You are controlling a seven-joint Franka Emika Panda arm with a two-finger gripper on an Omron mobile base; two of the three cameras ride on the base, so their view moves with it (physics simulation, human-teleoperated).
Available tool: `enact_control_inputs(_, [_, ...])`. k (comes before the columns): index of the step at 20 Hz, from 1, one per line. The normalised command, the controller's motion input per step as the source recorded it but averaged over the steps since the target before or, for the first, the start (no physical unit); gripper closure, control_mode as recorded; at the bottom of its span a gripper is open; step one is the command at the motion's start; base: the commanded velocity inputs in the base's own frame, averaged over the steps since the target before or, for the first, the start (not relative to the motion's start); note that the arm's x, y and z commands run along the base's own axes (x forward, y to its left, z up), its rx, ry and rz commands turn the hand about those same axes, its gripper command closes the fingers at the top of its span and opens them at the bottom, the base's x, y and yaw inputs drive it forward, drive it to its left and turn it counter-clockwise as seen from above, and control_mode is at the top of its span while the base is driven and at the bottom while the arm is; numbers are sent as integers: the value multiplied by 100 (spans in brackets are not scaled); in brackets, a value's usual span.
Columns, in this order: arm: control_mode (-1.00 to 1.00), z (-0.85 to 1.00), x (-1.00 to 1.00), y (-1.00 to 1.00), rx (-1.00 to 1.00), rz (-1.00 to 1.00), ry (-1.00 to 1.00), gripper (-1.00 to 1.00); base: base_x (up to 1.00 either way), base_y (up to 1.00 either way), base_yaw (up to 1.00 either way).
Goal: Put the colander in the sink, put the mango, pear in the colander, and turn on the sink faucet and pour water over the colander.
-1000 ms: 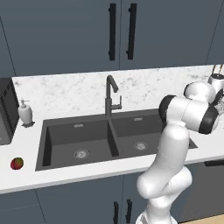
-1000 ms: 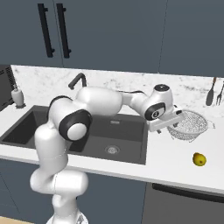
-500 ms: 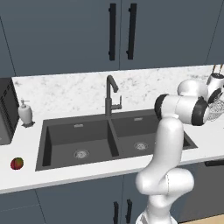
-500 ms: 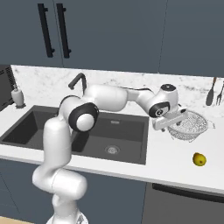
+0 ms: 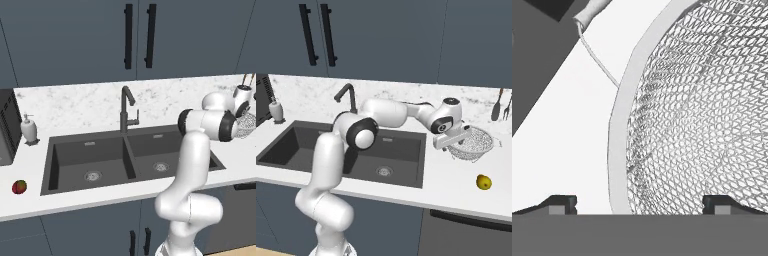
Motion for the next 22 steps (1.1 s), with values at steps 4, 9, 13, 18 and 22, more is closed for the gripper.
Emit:
enact_control_inputs(4, [-100, -29, 24, 0, -4, 0, 1, -100, 0, 0, 0])
enact_control_inputs(9, [-100, -24, 10, -3, -1, 2, 0, -100, 0, 0, 0])
enact_control_inputs(13, [-100, -37, -16, 0, -2, 3, 2, 100, 0, 0, 0])
enact_control_inputs(18, [-100, -26, -25, 4, 0, 5, 1, 100, 0, 0, 0])
enact_control_inputs(22, [-100, 0, -26, 19, -4, 17, 11, 100, 0, 0, 0])
